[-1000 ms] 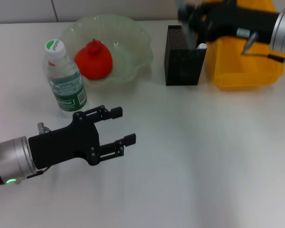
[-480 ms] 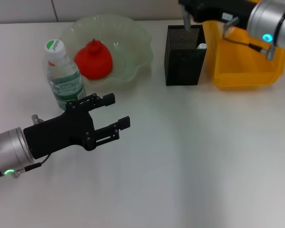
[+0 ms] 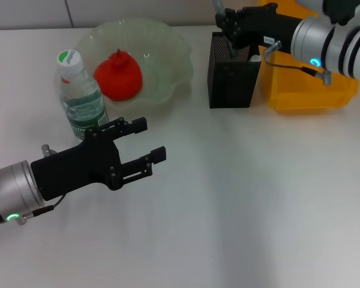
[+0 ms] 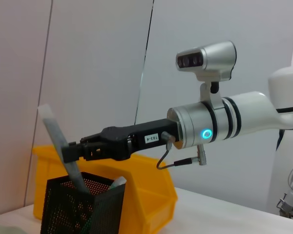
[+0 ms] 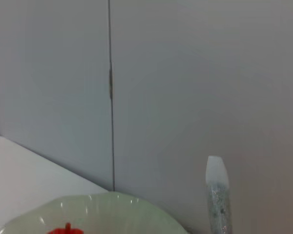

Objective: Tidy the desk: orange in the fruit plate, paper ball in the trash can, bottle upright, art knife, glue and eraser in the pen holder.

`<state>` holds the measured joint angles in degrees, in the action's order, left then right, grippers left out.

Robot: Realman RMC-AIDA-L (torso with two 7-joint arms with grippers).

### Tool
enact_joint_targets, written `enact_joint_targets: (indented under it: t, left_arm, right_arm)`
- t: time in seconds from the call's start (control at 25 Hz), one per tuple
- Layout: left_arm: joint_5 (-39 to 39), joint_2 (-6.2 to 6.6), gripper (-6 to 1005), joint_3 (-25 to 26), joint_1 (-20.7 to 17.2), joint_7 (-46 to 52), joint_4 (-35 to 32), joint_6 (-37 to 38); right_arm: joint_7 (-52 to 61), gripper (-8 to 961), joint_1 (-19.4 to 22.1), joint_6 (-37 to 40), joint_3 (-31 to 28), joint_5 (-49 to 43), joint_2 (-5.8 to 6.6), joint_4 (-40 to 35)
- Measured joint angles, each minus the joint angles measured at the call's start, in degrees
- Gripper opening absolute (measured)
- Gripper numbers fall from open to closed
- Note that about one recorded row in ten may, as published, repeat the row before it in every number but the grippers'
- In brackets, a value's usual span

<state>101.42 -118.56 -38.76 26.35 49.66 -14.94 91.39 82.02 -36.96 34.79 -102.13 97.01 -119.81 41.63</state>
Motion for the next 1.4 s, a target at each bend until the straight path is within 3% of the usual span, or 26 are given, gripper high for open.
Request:
enact_joint_targets:
  t: [0.44,0.84,1.0,1.12,1.24,1.28,1.32,1.4]
  left_arm:
    - [0.0,0.22,722,0.0,-0.6,0.1,-0.3,0.5]
    - [0.0,0.36,722,0.0,-0.7,0.3,-0.5,0.6]
    - [0.0,0.35,722,-0.2,-0.6,1.9,-0.6,0.9]
    - [0.1,0.35,722,-0.3,-0.3,2.4,-0.6,2.0]
    - [0.4,0.44,722,-0.6,0.1,2.5,-0.7,4.4]
    - [0.6,0.60,722,-0.7,0.3,2.9,-1.0,5.3]
    - [0.6,0.60,722,-0.7,0.3,2.9,-1.0,5.3]
    - [0.6,0.60,722,-0.7,0.3,2.9,-1.0,5.3]
  right_arm:
    - [1.8,153,1.8,-0.4,1.2,1.7,0.02,1.4]
    - [2.9,521,6.4,0.8,1.5,6.9,0.03,8.1]
    - [3.6,682,10.7,12.2,-1.5,13.9,0.15,12.7]
    - [7.0,761,12.7,29.6,-9.3,15.0,0.29,11.8]
    - [9.7,761,13.1,47.7,-19.0,10.4,0.45,8.7]
    - [10.5,761,12.8,59.0,-26.3,2.7,0.48,7.0]
    - [10.5,761,12.8,59.0,-26.3,2.7,0.48,7.0]
    - [10.5,760,12.6,66.0,-30.3,-4.9,0.55,6.3]
